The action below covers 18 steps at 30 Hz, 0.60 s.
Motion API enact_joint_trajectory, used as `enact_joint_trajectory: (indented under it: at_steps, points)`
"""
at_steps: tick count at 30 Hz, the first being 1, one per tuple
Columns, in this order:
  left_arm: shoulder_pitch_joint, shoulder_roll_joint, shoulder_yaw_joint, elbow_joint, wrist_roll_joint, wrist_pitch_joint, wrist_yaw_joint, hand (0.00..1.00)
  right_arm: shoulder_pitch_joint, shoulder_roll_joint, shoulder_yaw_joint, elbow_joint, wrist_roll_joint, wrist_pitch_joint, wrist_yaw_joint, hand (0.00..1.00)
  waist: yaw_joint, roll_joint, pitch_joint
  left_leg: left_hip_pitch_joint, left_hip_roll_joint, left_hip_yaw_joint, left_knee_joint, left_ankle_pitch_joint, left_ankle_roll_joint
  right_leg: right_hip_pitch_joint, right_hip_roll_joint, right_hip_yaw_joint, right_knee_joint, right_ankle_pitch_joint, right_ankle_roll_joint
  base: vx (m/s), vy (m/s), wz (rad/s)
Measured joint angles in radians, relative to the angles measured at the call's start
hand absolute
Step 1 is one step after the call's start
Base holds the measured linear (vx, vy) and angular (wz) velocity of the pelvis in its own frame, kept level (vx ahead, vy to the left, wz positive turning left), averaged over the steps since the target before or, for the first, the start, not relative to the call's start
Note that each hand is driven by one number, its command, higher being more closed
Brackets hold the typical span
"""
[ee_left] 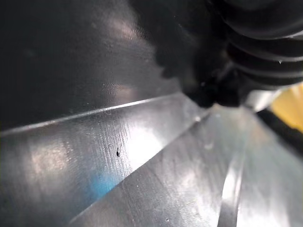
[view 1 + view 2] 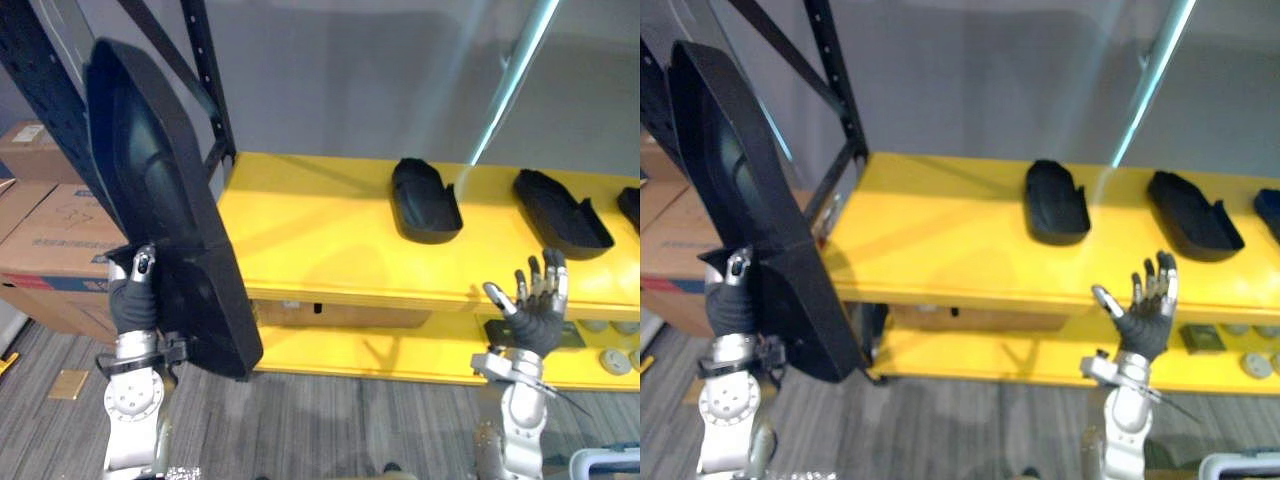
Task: Walk over and take plastic housings, then place them on the shelf
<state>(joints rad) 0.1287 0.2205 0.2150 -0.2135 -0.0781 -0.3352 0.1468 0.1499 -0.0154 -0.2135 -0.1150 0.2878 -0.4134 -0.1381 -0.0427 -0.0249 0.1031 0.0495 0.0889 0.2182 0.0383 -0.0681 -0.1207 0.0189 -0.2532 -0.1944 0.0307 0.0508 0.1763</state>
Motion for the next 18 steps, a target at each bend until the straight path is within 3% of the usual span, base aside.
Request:
enact_joint_trajectory:
  at_steps: [5, 7, 13, 18]
  points:
    - [-0.006, -0.027, -0.013, -0.006, 0.089, 0.064, 0.028, 1.0, -0.018, -0.097, -0.002, 0.0, 0.013, 0.0, 0.026, 0.0, -0.02, 0.082, 0.023, -0.018, 0.014, 0.002, -0.043, 0.023, -0.008, -0.018, 0.02, -0.01, -0.023, 0.002, -0.003, -0.03, -0.041, 0.0]
    - [-0.026, -0.03, -0.022, -0.013, 0.1, 0.085, 0.036, 1.0, -0.022, -0.104, -0.005, 0.0, 0.013, 0.0, 0.024, 0.0, -0.026, 0.095, 0.023, -0.015, 0.027, -0.003, -0.057, 0.035, -0.016, -0.018, 0.032, -0.021, -0.025, 0.011, -0.005, 0.05, -0.064, 0.08]
    - [-0.161, 0.001, -0.032, -0.01, 0.107, 0.165, 0.081, 1.0, -0.023, -0.105, 0.004, -0.001, 0.011, 0.0, 0.035, 0.0, -0.036, 0.081, 0.036, -0.011, 0.031, -0.003, -0.068, 0.041, -0.021, -0.021, 0.039, -0.023, -0.028, 0.009, -0.008, 0.02, -0.015, 0.02]
    - [-0.298, 0.134, -0.027, 0.18, 0.124, 0.25, 0.137, 1.0, 0.039, -0.111, 0.026, -0.034, -0.062, 0.017, 0.067, 0.0, -0.064, 0.1, 0.051, 0.007, 0.028, 0.031, -0.076, 0.041, -0.021, -0.033, 0.039, 0.011, -0.028, 0.009, -0.008, 0.0, 0.008, -0.18]
